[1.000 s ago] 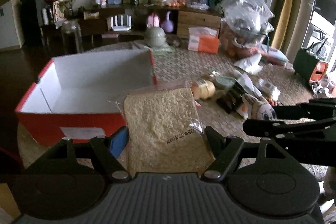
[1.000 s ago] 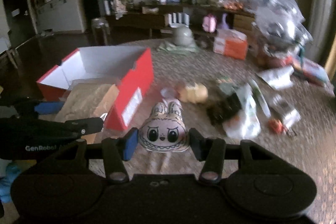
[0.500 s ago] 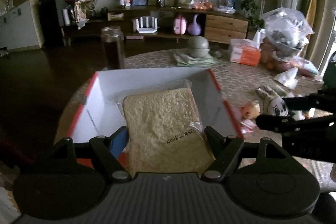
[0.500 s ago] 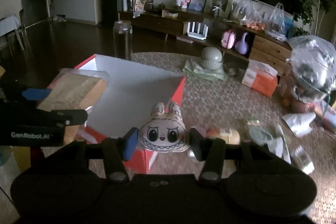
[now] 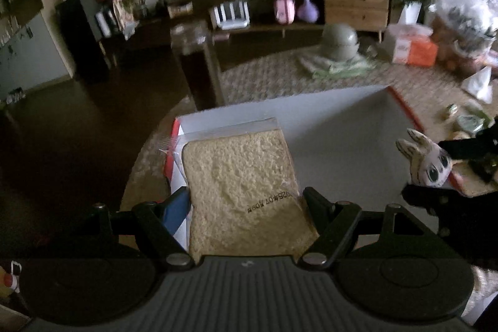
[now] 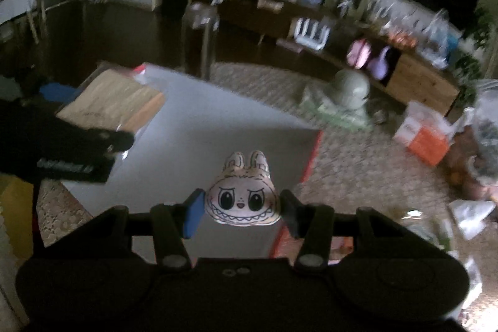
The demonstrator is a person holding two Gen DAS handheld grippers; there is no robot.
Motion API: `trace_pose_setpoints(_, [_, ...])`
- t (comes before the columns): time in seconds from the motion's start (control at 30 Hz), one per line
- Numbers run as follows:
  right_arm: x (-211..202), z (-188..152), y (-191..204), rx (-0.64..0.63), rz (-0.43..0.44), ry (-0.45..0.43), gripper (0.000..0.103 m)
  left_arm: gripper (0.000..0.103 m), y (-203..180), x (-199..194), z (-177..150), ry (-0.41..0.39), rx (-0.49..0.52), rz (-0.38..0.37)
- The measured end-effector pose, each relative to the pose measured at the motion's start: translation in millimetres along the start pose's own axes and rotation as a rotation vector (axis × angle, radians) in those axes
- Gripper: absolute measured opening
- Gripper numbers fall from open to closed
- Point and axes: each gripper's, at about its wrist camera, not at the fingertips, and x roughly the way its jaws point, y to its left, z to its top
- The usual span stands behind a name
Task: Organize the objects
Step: 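Carry the bread and bunny keychain into the red shoebox with both tools, then open both tools to release bread and keychain, then withdraw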
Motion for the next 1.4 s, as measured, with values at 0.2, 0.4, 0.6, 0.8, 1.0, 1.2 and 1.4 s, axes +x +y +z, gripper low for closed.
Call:
trace_pose_setpoints(0.2, [37, 10, 14, -0.036, 0.026, 0.065, 0.052, 0.078, 6, 44, 10, 0.136, 0.041, -0.059])
trace_pose_setpoints(0.4, [72, 15, 25, -0.070, 0.054, 0.165, 0.052, 0.078, -5, 75, 13, 0.248, 0.155, 0.000])
trace_pose_setpoints(0.6, [89, 19, 22, -0.035, 0.069, 0.238, 0.052, 0.079, -1, 90, 13, 0.306, 0.138, -0.030])
trace_pose_setpoints(0.8, [97, 19, 18, 0.005, 0.114, 0.311, 0.052, 0.079, -4, 98, 15, 0.338, 0.137, -0.058])
trace_pose_setpoints(1.0, [99, 21, 21, -0.014, 0.104, 0.332, 0.055, 0.079, -9, 100, 16, 0.342, 0.149, -0.061])
trace_pose_setpoints(1.2, [91, 21, 25, -0.040, 0.101, 0.302, 0.066, 0.079, -1, 91, 21, 0.304, 0.098, -0.062])
trace_pose_setpoints(1.4, [67, 23, 11, 0.014, 0.129, 0.232, 0.075, 0.079, 10, 71, 25, 0.254, 0.042, -0.053])
